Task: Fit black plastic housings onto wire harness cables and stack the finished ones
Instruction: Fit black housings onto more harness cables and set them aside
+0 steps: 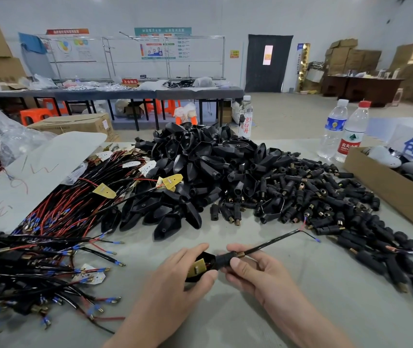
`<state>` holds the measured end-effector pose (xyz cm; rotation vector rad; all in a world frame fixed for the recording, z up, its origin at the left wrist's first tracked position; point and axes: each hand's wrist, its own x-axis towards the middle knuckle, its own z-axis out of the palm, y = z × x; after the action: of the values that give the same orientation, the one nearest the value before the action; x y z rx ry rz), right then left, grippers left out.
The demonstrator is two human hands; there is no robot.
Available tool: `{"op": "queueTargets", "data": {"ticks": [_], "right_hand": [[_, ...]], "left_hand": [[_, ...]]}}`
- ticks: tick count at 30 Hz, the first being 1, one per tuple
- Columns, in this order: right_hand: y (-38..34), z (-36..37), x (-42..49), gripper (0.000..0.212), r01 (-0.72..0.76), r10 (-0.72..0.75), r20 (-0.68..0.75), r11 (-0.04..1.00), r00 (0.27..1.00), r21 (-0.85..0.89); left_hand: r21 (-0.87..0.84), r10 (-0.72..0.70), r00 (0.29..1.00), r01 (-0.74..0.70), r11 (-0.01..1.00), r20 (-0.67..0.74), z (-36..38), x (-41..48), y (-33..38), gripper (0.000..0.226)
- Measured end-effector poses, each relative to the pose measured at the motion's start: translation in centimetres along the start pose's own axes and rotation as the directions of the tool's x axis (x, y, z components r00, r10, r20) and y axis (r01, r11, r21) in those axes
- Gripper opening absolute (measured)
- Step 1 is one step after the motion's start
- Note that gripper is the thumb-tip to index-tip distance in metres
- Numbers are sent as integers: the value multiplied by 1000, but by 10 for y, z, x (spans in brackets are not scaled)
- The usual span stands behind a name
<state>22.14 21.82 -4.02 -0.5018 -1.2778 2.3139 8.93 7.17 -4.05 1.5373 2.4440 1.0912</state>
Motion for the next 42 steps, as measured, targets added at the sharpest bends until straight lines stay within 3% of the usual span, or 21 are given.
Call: {"op": "queueTargets", "data": {"ticks": [8, 13, 19, 27, 35, 39, 42], "right_hand": [[-2, 3, -1, 25, 15, -19, -47, 996, 999, -91], [-6, 1, 0, 21, 105, -142, -163, 970, 976, -217], [-10, -4, 1, 24, 126, -187, -241, 961, 952, -246], [-15, -7, -2, 38, 139, -208, -279, 959, 938, -248], [-12, -12, 4, 27, 222, -275, -202, 942, 940, -250], [-10, -11, 3, 33, 228, -274, -109, 920, 955, -317], [-10, -13, 4, 20, 238, -291, -111, 909, 950, -341]], "left_hand": [[-64, -18, 1000, 19, 998, 19, 1, 0, 0, 58], [-70, -10, 1000, 11, 998, 9, 3, 1, 3, 58], [-65, -31, 999, 30, 997, -26, 2, 0, 3, 49], [-65, -34, 999, 33, 997, -13, 4, -2, 7, 59], [-17, -41, 998, 40, 999, -48, 1, 0, 6, 49], [-3, -10, 1000, 10, 1000, -19, 1, 0, 8, 52], [-1, 2, 1000, -2, 1000, 1, 2, 0, 8, 56]]}}
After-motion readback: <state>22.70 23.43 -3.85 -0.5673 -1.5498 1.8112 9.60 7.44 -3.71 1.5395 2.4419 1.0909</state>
